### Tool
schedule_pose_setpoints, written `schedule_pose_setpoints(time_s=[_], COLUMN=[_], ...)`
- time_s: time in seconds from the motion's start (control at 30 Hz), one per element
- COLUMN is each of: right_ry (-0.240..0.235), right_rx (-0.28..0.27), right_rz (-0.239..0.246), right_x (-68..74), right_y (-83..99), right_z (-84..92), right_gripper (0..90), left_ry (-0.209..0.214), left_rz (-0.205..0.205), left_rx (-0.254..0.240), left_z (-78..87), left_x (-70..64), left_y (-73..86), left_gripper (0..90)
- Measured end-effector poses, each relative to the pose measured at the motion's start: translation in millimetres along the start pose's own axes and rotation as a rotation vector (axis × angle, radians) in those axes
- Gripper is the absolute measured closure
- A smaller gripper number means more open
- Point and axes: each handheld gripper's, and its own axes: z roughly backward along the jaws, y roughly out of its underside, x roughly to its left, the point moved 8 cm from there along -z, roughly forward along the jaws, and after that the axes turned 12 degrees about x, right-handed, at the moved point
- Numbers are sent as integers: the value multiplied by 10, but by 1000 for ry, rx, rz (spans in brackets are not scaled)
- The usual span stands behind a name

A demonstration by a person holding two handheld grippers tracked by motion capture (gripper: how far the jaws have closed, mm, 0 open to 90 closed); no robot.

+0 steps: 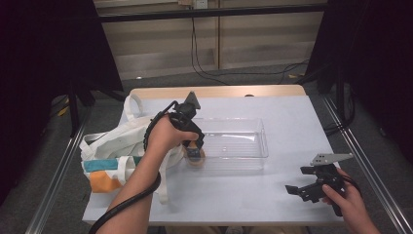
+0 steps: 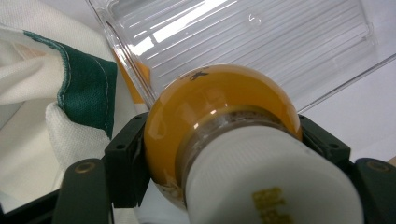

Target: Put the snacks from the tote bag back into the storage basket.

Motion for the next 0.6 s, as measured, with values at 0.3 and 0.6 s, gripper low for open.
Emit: schedule_pose_setpoints(time_s=[0.3,0.6], right_ry=[-5,-9], right_rx=[1,3], right_rz=[1,0], right_x=[8,12], right_y=[-5,-22], right_z=[-6,-16], right_gripper=[20,20], left_ry=[-4,-7], left_rz=[-5,-7], left_rx=[3,10], left_z=[-28,-69], left_x=[-8,2], left_y=[9,17], left_gripper=[302,302])
